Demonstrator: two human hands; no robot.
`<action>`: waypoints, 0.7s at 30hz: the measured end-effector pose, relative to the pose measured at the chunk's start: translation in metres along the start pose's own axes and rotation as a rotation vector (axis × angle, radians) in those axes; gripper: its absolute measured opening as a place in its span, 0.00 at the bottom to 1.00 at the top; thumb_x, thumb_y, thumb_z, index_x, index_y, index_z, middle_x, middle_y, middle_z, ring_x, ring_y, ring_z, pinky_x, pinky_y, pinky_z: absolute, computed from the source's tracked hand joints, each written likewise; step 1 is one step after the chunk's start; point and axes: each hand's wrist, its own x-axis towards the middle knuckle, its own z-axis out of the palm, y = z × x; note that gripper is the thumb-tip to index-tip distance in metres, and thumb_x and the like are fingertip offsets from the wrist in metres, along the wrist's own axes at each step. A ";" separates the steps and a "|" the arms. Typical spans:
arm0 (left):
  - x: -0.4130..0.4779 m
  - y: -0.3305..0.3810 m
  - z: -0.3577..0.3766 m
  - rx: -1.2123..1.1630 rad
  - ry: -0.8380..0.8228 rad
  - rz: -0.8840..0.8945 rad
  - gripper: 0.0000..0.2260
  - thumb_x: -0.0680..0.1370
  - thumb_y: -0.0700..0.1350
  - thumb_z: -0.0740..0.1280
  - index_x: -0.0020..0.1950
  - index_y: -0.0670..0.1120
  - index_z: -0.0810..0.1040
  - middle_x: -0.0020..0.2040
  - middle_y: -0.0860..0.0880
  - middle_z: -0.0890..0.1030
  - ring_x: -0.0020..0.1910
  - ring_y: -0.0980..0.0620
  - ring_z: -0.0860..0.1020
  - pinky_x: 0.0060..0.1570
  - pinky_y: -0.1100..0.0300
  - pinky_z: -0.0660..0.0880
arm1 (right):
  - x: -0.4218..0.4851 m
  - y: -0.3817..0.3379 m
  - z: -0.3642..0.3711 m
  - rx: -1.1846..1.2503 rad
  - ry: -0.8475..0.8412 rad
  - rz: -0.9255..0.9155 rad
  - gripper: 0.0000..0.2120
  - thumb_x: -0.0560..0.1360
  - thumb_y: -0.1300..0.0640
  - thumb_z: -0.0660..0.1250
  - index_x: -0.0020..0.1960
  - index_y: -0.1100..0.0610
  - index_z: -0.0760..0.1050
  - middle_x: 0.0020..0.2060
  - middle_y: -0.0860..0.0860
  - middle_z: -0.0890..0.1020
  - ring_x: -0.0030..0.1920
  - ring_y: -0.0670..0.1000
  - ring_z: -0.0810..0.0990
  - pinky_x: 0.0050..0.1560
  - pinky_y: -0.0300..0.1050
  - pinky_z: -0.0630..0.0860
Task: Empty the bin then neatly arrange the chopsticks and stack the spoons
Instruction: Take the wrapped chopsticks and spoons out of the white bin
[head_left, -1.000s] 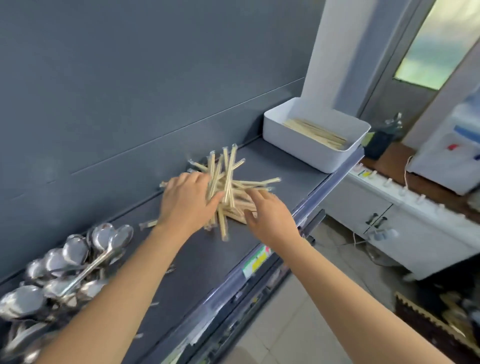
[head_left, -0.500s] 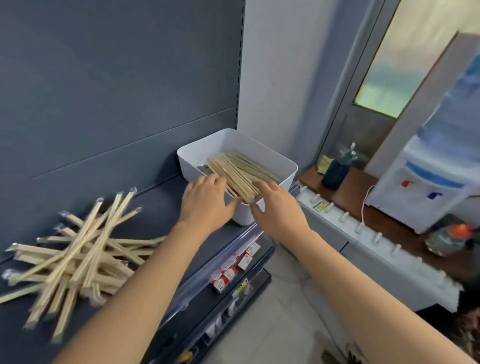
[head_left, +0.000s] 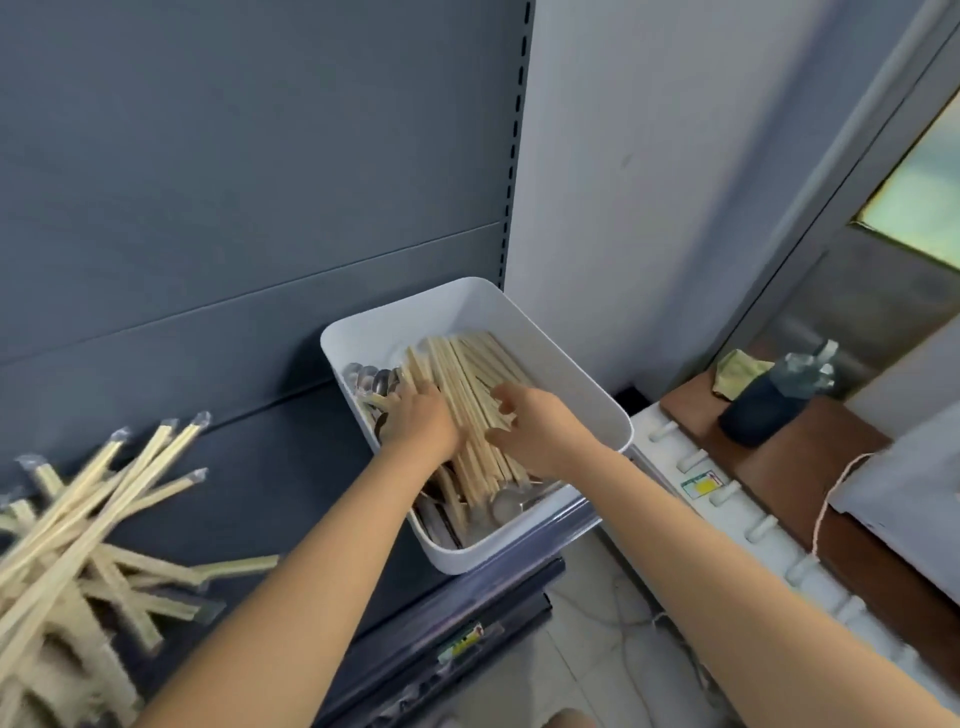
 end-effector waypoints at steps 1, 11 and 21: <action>0.003 0.000 0.001 -0.021 -0.001 -0.032 0.41 0.75 0.56 0.69 0.76 0.37 0.51 0.73 0.38 0.59 0.72 0.40 0.59 0.66 0.52 0.64 | 0.013 -0.001 0.001 -0.006 -0.043 -0.006 0.30 0.76 0.52 0.67 0.74 0.59 0.61 0.65 0.55 0.74 0.64 0.55 0.73 0.60 0.44 0.68; 0.014 -0.002 0.007 -0.470 -0.070 -0.336 0.40 0.66 0.46 0.78 0.71 0.47 0.59 0.55 0.46 0.78 0.50 0.47 0.79 0.51 0.49 0.79 | 0.111 -0.007 0.017 -0.037 -0.177 -0.053 0.31 0.73 0.43 0.69 0.64 0.66 0.69 0.58 0.59 0.78 0.56 0.57 0.78 0.44 0.42 0.70; 0.009 0.004 0.001 -0.815 0.038 -0.461 0.20 0.65 0.44 0.77 0.55 0.47 0.80 0.52 0.46 0.82 0.53 0.46 0.80 0.57 0.47 0.76 | 0.123 0.008 0.013 0.670 -0.464 0.084 0.07 0.68 0.62 0.71 0.45 0.63 0.76 0.37 0.57 0.80 0.35 0.54 0.80 0.34 0.44 0.76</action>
